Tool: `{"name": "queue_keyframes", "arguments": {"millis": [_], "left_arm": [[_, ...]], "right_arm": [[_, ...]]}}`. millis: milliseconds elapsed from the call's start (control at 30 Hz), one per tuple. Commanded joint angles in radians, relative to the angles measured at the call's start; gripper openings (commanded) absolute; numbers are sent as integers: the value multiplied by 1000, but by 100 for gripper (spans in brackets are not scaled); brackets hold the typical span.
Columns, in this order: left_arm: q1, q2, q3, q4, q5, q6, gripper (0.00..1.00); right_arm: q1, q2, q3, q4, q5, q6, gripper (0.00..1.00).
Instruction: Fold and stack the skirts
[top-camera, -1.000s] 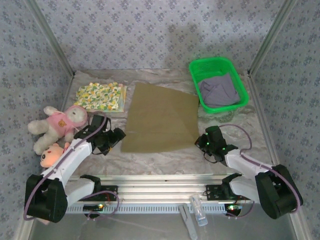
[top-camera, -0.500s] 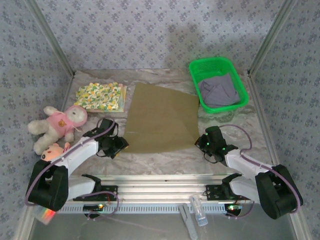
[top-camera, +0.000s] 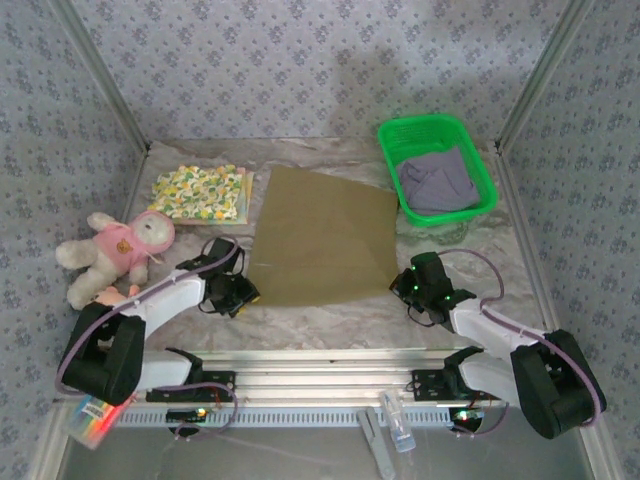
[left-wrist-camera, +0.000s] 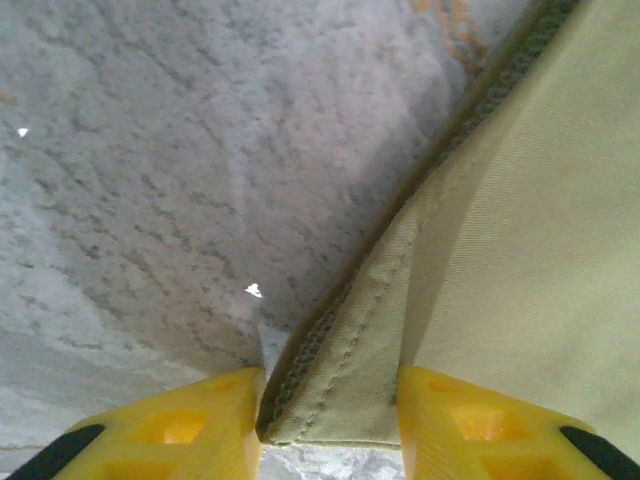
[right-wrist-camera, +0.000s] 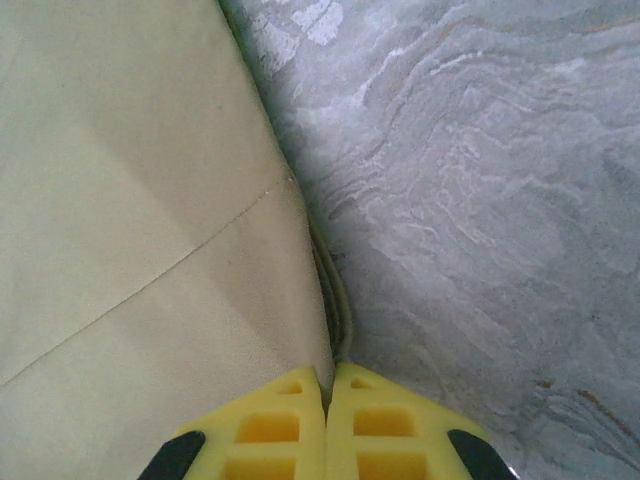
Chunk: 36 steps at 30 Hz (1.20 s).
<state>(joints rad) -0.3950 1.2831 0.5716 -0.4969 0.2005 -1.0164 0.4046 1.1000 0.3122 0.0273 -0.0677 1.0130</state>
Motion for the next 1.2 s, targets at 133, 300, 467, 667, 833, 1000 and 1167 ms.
{"name": "queue_keyframes", "arguments": {"millis": [133,300,467,667,833,1000,1167], "left_arm": [[-8,-19,20,-11,-24,-16,6],[-10,-141,-22,-58,-98,-53,0],[-127,-377,-99,-236,-223,-177,0],[-214,-560,30,-557,-409,-293,0],[-216,-584,155,-616,-497,-277,0],[-181,-394,388,-495,-527,-32,0],[-33,-195,571,-304,-425,209,0]], "right_arm": [[-3,-34,8,-64,10,-11,0],[-7,-96,30,-268,-47,-52,0],[-29,-161,75,-574,-171,-107,0],[-24,-182,221,-733,-176,-108,0],[-26,-128,325,-723,-186,-78,0],[-32,-69,464,-676,-95,-77,0],[-60,-26,465,-408,67,47,0]]}}
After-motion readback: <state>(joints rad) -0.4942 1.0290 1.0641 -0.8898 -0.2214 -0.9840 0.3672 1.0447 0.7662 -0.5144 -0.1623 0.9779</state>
